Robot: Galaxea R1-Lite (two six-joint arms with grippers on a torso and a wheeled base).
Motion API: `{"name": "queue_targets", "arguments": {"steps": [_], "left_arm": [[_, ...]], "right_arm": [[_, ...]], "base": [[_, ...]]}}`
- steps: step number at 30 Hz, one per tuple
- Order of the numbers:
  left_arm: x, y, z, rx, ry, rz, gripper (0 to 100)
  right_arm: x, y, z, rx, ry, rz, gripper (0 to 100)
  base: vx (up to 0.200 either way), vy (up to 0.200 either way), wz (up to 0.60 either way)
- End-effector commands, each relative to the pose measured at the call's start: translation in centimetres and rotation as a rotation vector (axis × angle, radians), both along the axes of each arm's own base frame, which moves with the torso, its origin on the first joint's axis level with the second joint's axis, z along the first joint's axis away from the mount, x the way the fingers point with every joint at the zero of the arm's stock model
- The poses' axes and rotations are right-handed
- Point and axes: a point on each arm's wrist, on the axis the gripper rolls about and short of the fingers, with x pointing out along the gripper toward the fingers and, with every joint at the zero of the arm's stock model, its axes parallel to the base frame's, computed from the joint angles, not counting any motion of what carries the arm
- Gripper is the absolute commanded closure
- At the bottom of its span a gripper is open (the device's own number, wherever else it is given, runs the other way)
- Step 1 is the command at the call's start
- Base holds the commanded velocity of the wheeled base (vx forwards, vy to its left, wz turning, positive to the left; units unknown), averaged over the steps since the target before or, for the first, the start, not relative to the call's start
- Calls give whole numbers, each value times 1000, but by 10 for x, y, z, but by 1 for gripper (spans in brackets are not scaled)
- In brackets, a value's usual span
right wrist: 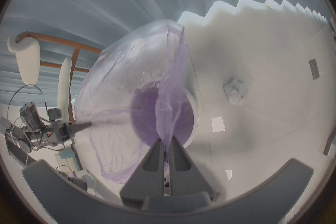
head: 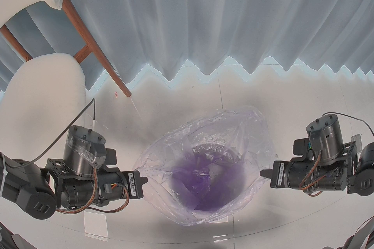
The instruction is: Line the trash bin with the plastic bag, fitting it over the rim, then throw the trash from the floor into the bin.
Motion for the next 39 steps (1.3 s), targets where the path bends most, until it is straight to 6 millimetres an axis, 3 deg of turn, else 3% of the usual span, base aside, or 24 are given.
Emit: {"name": "queue_targets", "arguments": {"steps": [1,6,15,20,26,32,38,39], "left_arm": [[-5,5,-1,6,11,6,100],[-14,10,-6,15,31,3,100],[-13,4,-6,7,28,-17,100],[2,-5,2,-51,24,28,100],[41,-16,2,-58,4,104,100],[63,-24,-17,-18,35,132,100],[70,-27,-31,9,65,136,100],[72,-28,-33,14,69,134,100]], "right_arm": [[36,-20,-7,-71,-32,-72,100],[70,-35,-3,-81,-62,-118,100],[112,-24,12,-44,-139,-140,100],[127,-19,13,-37,-156,-143,100],[144,-14,10,-34,-166,-148,100],[157,-10,-8,-54,-129,-147,100],[172,-6,-26,-82,-114,-142,100],[178,-4,-37,-97,-128,-128,100]], "base": [[0,0,0],[0,0,0],[0,0,0],[0,0,0],[0,0,0],[0,0,0],[0,0,0],[0,0,0]]}}
